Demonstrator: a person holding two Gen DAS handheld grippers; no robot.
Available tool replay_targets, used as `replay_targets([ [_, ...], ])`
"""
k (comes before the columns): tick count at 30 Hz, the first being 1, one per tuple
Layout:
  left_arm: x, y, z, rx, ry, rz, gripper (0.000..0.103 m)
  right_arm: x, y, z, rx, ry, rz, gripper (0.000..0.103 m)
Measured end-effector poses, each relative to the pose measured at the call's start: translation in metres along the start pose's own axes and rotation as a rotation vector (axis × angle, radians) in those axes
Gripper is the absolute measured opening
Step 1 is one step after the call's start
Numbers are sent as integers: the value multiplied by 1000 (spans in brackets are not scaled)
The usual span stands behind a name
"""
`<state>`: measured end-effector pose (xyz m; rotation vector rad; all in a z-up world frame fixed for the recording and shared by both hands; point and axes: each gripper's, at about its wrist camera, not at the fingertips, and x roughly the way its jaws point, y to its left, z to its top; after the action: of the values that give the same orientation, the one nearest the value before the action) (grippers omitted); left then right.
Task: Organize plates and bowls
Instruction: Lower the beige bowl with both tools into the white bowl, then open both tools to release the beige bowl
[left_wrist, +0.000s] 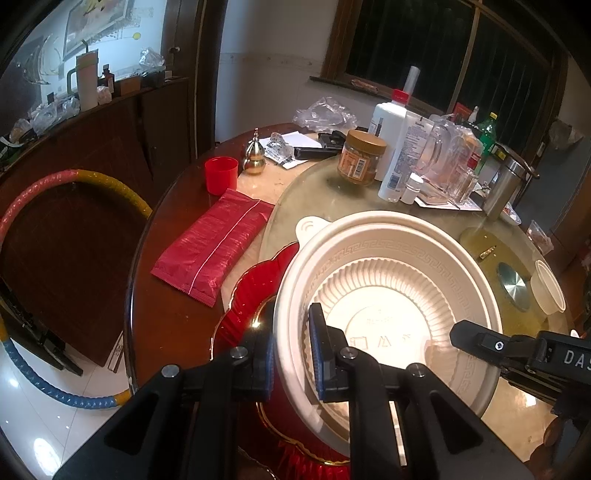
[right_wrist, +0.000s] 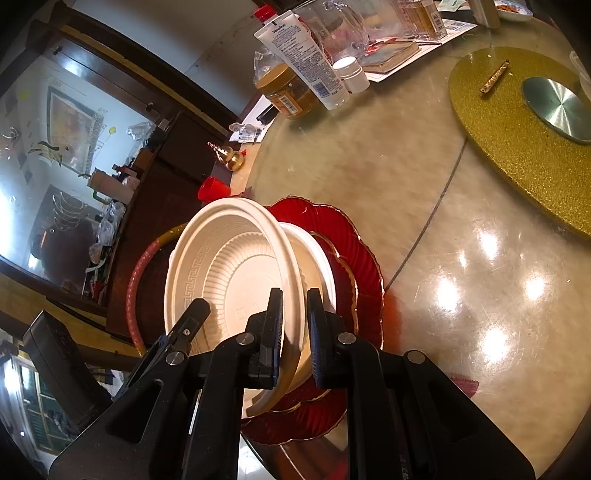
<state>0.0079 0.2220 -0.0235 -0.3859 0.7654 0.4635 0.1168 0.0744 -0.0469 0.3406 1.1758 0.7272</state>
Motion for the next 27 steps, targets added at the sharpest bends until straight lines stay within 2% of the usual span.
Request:
replay_targets([
  [8,-3,4,2,-19,-7,-11,16,-5,4,-2,-15,-8,3,15],
  [12,-7,5,2,-33,-19,-8,22,-8,7,-4,-26,-23,-2,16],
  [13,-8,6,2,-38,-25,-9,24,-9,7,-4,-26,-27,-3,19],
  [14,-9,7,2,-44,-31,-8,28,-10,7,-4,-25,-32,-3,26],
  [16,-12,8,3,-54,-42,-10,30,-11,7,-4,-28,-38,3,37],
  [22,-24,15,5,-105,-88,-21,36,-21,9,-5,-35,-63,3,37],
  [25,-36,18,6,-138,-144,-60,55,-30,4,-5,-24,-82,6,37],
  [27,-45,18,7,-157,-188,-90,77,-39,-3,-6,-9,-105,11,37],
])
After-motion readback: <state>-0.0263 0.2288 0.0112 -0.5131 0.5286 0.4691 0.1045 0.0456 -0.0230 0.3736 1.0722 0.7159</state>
